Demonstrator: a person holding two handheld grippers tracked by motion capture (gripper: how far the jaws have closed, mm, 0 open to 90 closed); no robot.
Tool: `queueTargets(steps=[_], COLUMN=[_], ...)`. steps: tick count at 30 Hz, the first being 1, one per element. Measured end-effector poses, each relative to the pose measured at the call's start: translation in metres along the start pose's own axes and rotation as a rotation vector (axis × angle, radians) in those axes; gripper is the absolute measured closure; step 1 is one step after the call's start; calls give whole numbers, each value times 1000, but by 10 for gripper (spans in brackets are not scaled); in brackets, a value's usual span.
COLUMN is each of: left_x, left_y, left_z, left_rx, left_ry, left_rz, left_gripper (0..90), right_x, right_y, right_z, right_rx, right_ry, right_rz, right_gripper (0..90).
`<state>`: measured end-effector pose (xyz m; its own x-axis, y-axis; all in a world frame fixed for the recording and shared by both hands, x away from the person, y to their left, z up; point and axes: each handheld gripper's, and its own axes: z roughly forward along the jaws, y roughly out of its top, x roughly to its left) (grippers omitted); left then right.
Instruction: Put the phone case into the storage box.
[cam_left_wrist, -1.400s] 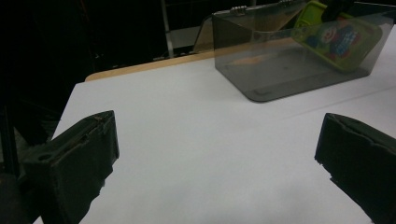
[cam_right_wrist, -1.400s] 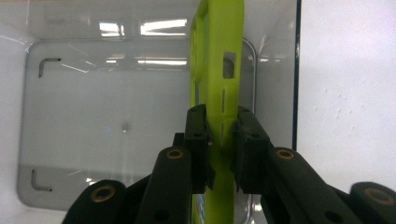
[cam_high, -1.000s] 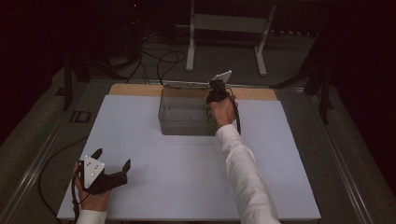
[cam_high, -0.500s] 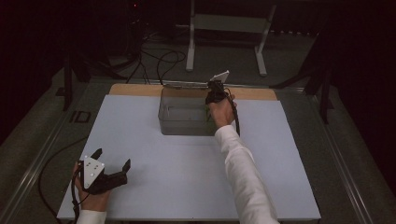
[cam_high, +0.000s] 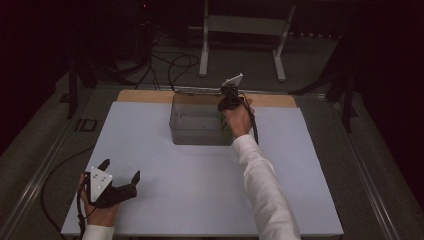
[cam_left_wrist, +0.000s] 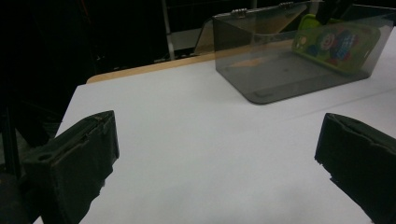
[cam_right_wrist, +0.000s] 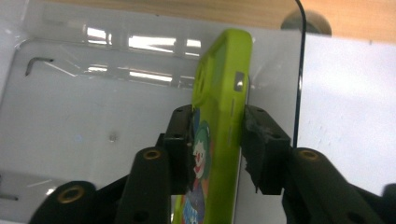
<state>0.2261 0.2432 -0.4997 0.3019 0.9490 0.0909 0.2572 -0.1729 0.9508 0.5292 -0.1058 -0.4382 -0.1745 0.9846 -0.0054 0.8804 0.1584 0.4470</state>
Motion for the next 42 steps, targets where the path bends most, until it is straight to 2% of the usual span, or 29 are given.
queueTargets(steps=[2,4,5,7,9,11,12,13,17,20,24,27,35,39,40,42], left_x=[0,0,0,-1,-1,-1,-1,-1,-1,-2,-2,-2,-2,-2,-2,-3], left_y=[0,0,0,0,0,0,0,0,0,0,0,0,0,0,0,0], left_z=[0,1,1,1,1,1,1,1,2,2,2,2,3,3,3,3], left_rx=[0,0,0,0,0,0,1,1,3,3,10,12,15,16,14,15], left_ry=[-1,-1,-1,0,-1,-2,-1,-2,-2,-2,-7,-8,-13,-18,-20,-21], left_rz=[1,0,0,1,2,4,4,5,6,5,12,12,11,11,10,12], left_gripper=[0,0,0,0,0,0,0,0,0,0,0,0,0,0,0,0], right_x=[0,1,1,1,-1,0,0,-1,-3,-4,-4,-6,-12,-15,-19,-21], right_y=[-1,-1,-2,-3,-4,-7,-8,-11,-14,-19,-27,-34,-57,-68,-81,-88], right_z=[-5,-7,-12,-15,-19,-23,-25,-30,-38,-49,-60,-67,-77,-80,-85,-88], right_rx=[-22,-28,-55,-69,-89,-132,-137,-163,-186,-233,-283,-315,-394,-422,-453,-452], right_ry=[-2,-2,-25,-31,-15,-25,-31,-9,9,66,81,109,168,179,197,196], right_rz=[-34,-41,-67,-73,-76,-128,-143,-158,-177,-201,-246,-252,-247,-265,-264,-259], right_gripper=[610,603,597,594,568,491,469,410,350,269,184,138,125,113,105,103])
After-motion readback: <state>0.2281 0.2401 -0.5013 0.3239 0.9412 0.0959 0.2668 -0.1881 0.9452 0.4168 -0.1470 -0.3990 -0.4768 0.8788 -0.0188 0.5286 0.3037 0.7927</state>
